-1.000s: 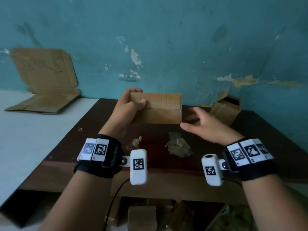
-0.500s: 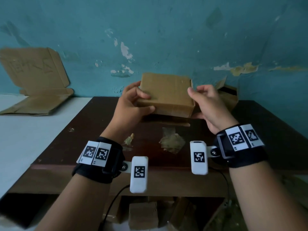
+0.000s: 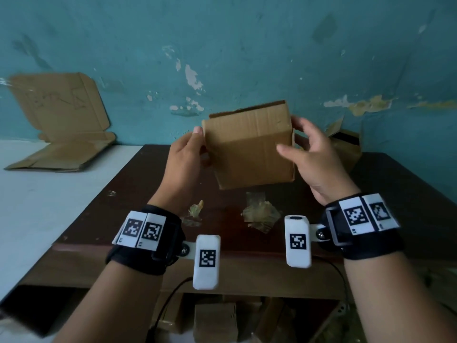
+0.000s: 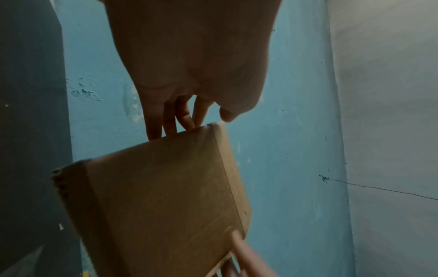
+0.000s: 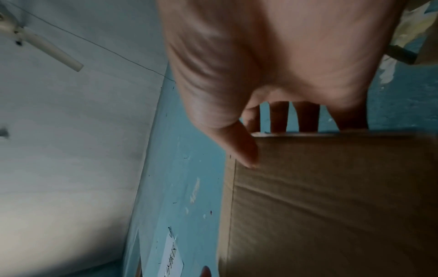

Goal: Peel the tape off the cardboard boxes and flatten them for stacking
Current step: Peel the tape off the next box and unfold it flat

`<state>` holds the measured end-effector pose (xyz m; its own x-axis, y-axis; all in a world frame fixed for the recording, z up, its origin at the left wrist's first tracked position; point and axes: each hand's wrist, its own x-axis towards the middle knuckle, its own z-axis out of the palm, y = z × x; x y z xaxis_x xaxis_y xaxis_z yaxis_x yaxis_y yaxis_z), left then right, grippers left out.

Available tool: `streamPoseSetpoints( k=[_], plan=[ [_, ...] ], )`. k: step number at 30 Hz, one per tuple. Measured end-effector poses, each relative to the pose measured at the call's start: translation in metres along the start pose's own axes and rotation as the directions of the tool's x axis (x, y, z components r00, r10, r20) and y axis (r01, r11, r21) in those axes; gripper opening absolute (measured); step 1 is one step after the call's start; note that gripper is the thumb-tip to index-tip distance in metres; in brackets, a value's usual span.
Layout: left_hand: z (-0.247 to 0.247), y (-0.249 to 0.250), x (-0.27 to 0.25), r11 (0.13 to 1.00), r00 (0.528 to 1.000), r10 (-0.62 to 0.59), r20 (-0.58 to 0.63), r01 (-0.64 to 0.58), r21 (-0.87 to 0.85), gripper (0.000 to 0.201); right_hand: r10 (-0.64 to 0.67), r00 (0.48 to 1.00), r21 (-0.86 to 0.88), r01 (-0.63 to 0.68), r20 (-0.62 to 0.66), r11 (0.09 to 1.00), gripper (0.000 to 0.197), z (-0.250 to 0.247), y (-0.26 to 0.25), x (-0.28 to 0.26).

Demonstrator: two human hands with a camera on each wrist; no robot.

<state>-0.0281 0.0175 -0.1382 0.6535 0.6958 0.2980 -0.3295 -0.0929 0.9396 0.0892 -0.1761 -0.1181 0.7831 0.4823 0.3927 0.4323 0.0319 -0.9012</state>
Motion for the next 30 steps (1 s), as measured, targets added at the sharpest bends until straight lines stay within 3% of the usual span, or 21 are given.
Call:
streamPoseSetpoints(
  k=[1,4,9,15,17,19,20,24,28,30],
  plan=[
    [0.001,-0.001,0.0,1.0,1.0,0.0,-0.016,0.0,0.001,0.041,0.007,1.0,0.029,-0.007,-0.009,1.0,0.042,0.002,-0.002,0.0],
    [0.003,-0.002,0.0,1.0,0.999,0.0,-0.04,0.0,-0.005,0.045,0.002,1.0,0.118,0.001,-0.026,0.993,0.056,0.005,-0.003,0.001],
    [0.002,0.002,0.0,0.99,0.985,-0.1,-0.138,0.086,-0.11,0.048,0.033,0.987,0.162,-0.007,-0.157,0.987,0.041,0.005,0.001,0.005],
    [-0.003,0.007,-0.005,0.993,0.998,0.041,-0.044,-0.036,0.11,0.036,0.069,0.978,0.227,-0.023,-0.196,0.974,0.034,0.009,0.006,0.003],
    [-0.002,0.008,-0.003,0.982,0.999,0.045,-0.017,-0.041,0.186,0.028,0.066,0.98,0.254,-0.016,-0.19,0.967,0.044,0.011,0.007,0.002],
    [-0.001,0.006,-0.003,0.956,1.0,-0.005,0.024,-0.002,0.295,0.07,0.038,0.982,0.208,0.001,-0.183,0.978,0.062,0.014,0.005,0.001],
    [0.0,0.007,-0.004,0.945,0.999,-0.036,0.035,0.023,0.325,0.077,0.027,0.985,0.166,0.001,-0.169,0.986,0.063,0.016,0.005,0.001],
    [0.002,0.008,-0.01,0.935,0.995,-0.006,0.097,-0.028,0.353,0.027,-0.005,0.999,0.015,0.006,-0.052,1.0,0.033,0.02,0.002,-0.004],
    [0.0,0.007,-0.004,0.897,0.995,0.016,0.102,-0.059,0.438,0.031,-0.013,1.0,-0.158,0.012,-0.004,0.987,0.048,0.023,0.006,-0.002],
    [0.002,0.005,-0.003,0.874,0.998,0.012,0.058,-0.039,0.484,0.046,-0.008,0.999,-0.218,-0.003,-0.049,0.976,0.062,0.027,0.008,-0.002]
  ],
)
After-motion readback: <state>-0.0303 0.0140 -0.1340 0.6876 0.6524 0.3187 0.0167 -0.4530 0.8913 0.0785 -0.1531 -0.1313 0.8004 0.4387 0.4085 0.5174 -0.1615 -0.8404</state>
